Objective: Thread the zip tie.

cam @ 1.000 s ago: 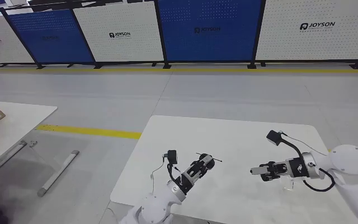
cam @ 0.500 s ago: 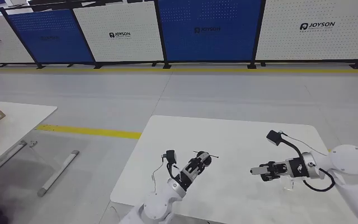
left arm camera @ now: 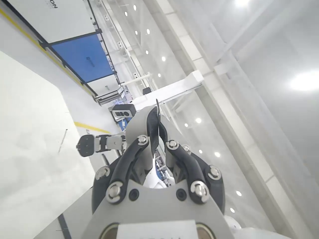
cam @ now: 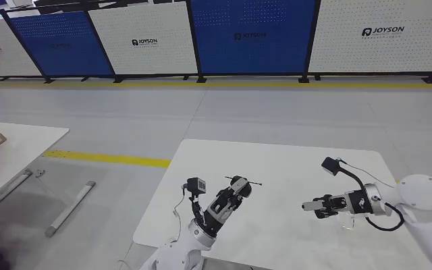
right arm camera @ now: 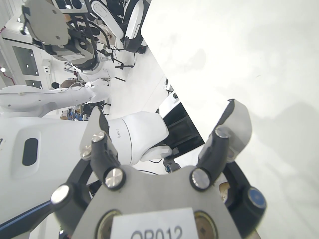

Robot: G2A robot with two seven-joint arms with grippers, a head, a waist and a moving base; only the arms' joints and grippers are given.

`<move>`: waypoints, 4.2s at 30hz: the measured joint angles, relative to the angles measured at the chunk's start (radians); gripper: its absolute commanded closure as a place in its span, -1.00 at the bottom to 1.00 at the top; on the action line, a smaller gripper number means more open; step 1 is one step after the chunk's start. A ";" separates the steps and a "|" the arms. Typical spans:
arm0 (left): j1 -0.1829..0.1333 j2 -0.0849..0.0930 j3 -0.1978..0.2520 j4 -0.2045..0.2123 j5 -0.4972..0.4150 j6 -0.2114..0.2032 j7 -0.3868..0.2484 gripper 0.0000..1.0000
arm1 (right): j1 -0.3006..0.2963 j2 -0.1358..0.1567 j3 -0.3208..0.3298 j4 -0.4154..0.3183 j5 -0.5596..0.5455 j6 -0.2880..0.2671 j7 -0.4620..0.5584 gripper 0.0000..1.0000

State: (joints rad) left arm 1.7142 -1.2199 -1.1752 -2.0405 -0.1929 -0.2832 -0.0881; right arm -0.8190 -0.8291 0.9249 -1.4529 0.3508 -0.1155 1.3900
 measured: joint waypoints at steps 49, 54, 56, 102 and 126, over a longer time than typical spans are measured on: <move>-0.160 -0.023 0.123 0.300 0.028 0.166 -0.030 1.00 | 0.149 0.105 -0.097 0.078 -0.196 -0.002 0.000 -1.00; -0.160 -0.023 0.123 0.300 0.028 0.166 -0.030 1.00 | 0.140 0.109 -0.083 0.088 -0.230 0.082 -0.048 -1.00; -0.160 -0.023 0.123 0.300 0.028 0.166 -0.030 1.00 | 0.140 0.112 -0.080 0.080 -0.293 0.192 -0.085 -1.00; -0.160 -0.023 0.123 0.300 0.028 0.166 -0.030 1.00 | 0.217 0.024 -0.228 0.151 -0.663 0.369 -0.002 -1.00; -0.160 -0.023 0.123 0.300 0.028 0.166 -0.030 1.00 | 0.163 0.029 -0.180 0.167 -0.665 0.376 -0.055 -1.00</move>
State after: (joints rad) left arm 1.5540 -1.2429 -1.0520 -1.7404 -0.1650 -0.1168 -0.1181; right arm -0.6559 -0.8006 0.7450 -1.2858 -0.3144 0.2610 1.3348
